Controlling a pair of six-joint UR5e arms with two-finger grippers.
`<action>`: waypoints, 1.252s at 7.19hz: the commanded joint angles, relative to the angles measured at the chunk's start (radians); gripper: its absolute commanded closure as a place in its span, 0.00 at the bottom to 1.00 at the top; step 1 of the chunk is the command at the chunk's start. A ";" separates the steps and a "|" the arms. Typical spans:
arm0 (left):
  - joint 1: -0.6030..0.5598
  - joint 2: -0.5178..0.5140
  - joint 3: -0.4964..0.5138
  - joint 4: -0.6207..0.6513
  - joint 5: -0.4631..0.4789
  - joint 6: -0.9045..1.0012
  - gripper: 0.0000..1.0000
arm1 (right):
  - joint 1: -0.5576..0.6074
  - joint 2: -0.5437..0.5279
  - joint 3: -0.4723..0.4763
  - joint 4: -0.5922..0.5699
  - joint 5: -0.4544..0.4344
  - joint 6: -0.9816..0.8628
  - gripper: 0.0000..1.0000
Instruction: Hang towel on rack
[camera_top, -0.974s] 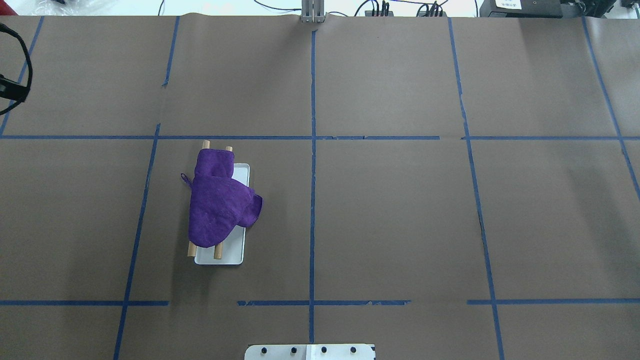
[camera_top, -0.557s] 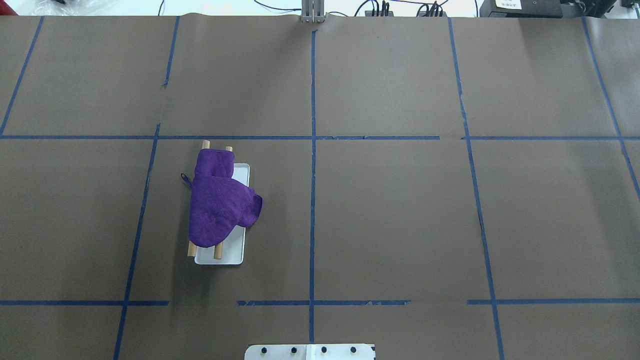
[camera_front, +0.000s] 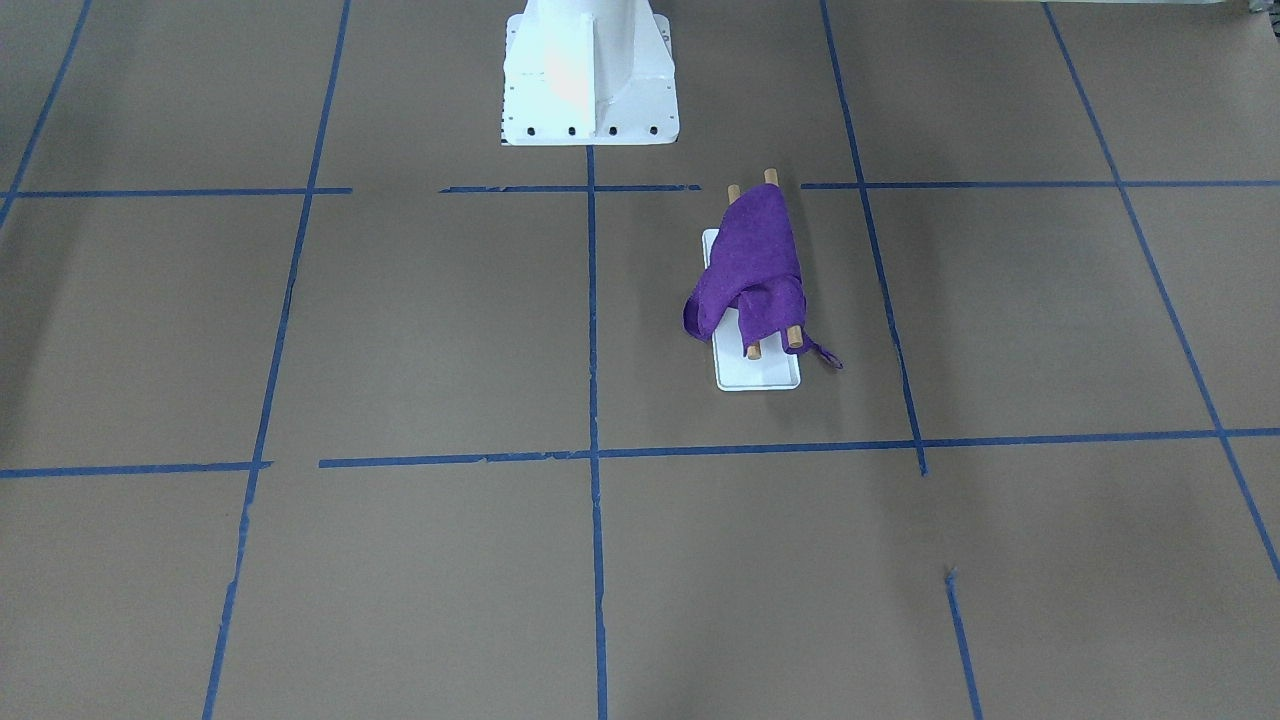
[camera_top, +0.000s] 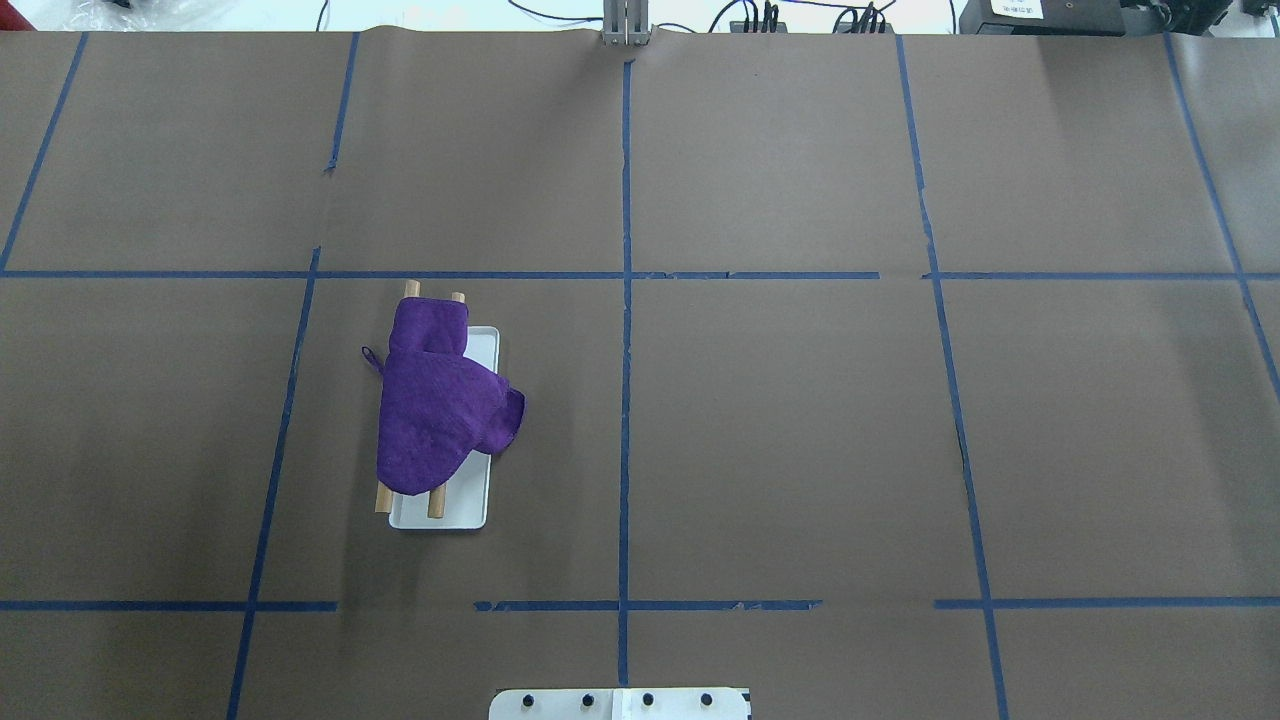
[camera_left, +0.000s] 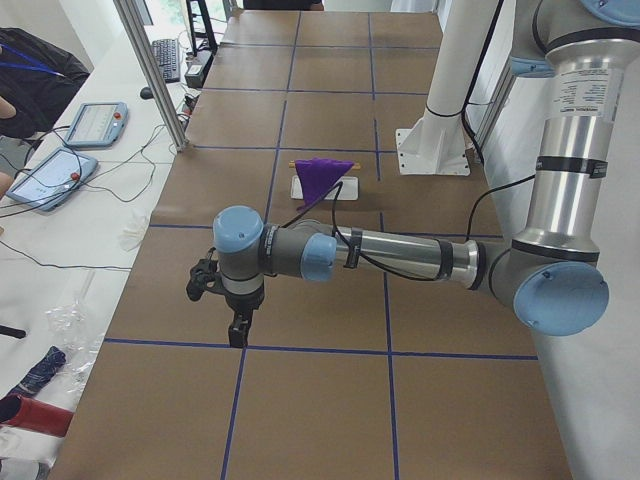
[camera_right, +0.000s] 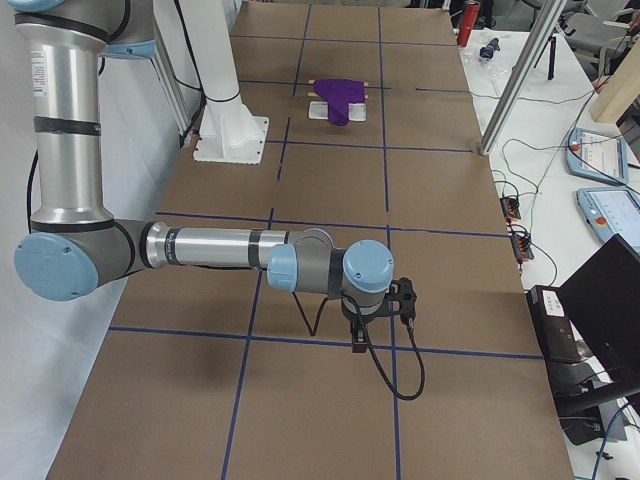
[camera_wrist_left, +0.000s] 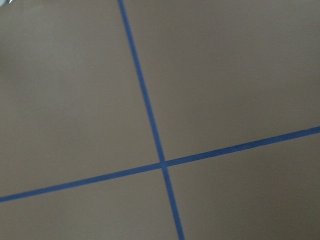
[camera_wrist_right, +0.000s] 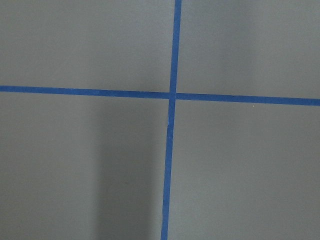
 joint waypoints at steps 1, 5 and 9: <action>-0.008 0.004 -0.055 0.131 -0.031 -0.006 0.00 | 0.001 -0.003 0.002 -0.001 -0.050 0.001 0.00; -0.002 0.030 -0.071 0.144 -0.037 -0.009 0.00 | 0.001 -0.024 -0.002 0.002 -0.084 0.001 0.00; 0.000 0.030 -0.071 0.141 -0.037 -0.006 0.00 | 0.002 -0.026 -0.002 0.002 -0.070 0.002 0.00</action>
